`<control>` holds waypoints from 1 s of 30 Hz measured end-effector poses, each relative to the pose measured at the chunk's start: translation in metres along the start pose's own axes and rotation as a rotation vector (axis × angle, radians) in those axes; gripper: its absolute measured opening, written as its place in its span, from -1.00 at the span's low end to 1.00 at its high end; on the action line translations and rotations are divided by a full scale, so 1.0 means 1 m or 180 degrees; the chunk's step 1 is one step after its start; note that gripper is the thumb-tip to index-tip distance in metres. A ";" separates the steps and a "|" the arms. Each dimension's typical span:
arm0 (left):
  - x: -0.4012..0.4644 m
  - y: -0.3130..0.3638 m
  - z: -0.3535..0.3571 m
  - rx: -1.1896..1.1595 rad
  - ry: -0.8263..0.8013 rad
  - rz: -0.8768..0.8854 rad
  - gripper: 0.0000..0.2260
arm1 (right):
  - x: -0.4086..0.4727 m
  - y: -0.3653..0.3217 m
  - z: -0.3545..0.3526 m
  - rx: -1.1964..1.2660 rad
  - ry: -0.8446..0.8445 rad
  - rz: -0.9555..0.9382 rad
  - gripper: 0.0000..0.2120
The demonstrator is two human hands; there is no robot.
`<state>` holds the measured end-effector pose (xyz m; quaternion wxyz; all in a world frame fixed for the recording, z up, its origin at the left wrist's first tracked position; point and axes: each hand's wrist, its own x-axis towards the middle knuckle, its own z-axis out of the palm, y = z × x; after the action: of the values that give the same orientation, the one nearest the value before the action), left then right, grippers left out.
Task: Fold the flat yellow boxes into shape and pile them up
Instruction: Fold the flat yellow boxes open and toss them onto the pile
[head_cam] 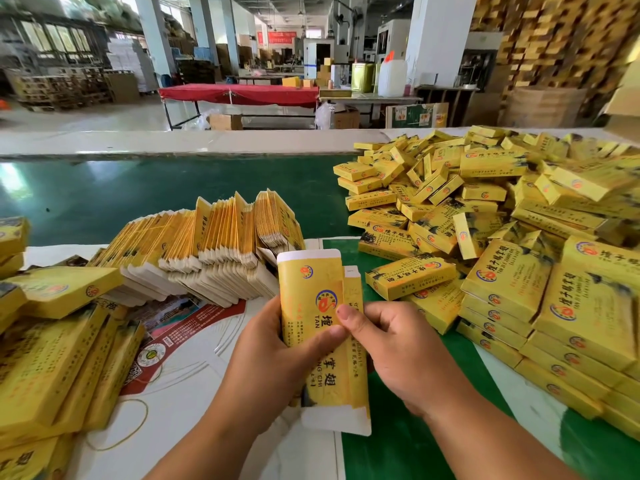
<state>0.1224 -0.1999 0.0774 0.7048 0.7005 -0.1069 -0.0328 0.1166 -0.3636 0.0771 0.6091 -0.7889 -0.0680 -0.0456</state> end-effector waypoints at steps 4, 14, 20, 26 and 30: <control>0.000 0.000 0.003 -0.0018 0.0220 -0.0012 -0.73 | -0.001 0.001 0.004 -0.0060 0.0055 -0.0113 -0.55; -0.002 0.006 0.005 -0.0473 0.0538 -0.0083 -0.68 | -0.005 -0.003 0.020 0.0027 0.0246 -0.0234 -0.54; -0.002 0.009 0.004 -0.0653 0.0673 0.0013 -0.63 | -0.005 -0.006 0.016 -0.0010 0.0090 -0.0259 -0.55; 0.002 0.004 0.001 -0.0233 0.0952 0.0155 -0.68 | -0.009 -0.006 0.019 0.0003 0.0054 -0.0391 -0.42; 0.002 0.002 0.003 -0.0067 0.0914 0.0196 -0.68 | -0.007 -0.009 0.018 0.0205 0.0219 -0.0488 -0.45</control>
<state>0.1232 -0.2026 0.0792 0.7208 0.6870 -0.0261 0.0883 0.1082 -0.3448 0.0798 0.6309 -0.7593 -0.1087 -0.1170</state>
